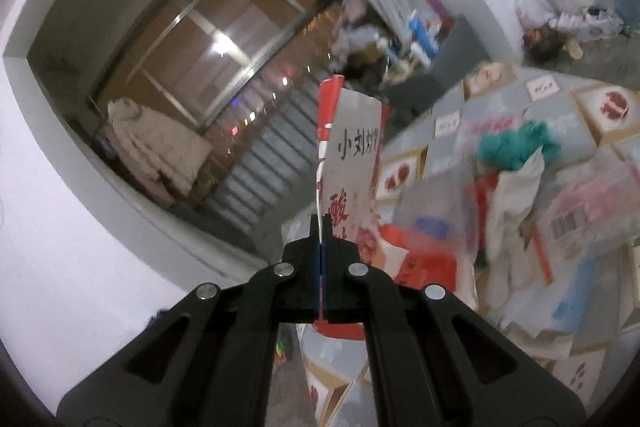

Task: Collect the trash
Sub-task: 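Carry the snack bag in the left tool over the blue wastebasket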

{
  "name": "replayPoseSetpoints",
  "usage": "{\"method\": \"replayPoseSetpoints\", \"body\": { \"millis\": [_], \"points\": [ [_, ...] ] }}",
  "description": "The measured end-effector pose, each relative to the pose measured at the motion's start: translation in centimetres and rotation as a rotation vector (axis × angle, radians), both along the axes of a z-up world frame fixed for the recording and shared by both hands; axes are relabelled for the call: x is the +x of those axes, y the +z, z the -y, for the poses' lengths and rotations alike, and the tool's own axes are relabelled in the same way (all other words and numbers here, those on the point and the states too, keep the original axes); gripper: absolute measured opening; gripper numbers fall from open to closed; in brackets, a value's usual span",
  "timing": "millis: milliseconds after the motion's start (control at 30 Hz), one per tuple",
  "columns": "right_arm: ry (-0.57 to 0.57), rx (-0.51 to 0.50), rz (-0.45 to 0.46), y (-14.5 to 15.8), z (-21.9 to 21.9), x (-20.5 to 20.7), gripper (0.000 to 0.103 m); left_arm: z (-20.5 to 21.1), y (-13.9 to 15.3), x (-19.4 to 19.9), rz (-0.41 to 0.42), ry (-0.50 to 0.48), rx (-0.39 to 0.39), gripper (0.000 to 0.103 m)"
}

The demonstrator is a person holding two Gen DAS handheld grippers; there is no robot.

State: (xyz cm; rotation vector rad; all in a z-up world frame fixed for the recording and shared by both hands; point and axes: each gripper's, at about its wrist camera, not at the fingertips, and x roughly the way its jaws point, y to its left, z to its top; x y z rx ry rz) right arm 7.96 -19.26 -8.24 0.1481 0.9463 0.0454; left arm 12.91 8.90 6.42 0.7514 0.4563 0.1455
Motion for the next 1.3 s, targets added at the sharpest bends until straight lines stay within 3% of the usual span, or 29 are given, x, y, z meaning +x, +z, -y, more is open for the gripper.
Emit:
{"method": "replayPoseSetpoints", "body": {
  "millis": [267,600,767,1133,1300],
  "points": [
    [-0.001,0.006,0.004,0.0,0.0,0.1,0.057,-2.4,3.3,-1.2,0.094,0.05,-0.086,0.0],
    [-0.012,0.034,0.025,0.3,0.5,-0.2,0.056,-2.4,6.5,-3.9,0.128,-0.031,-0.338,0.0],
    [-0.013,0.044,0.036,0.4,0.8,-0.2,0.056,-1.9,6.9,-4.0,0.142,-0.037,-0.367,0.0],
    [-0.023,0.064,0.049,0.6,1.5,-0.2,0.056,-6.4,9.0,-3.9,0.215,0.106,-0.404,0.0],
    [-0.031,0.068,0.074,1.4,1.7,-0.5,0.056,-6.1,9.5,-4.5,0.192,0.05,-0.48,0.0]
  ]
}}
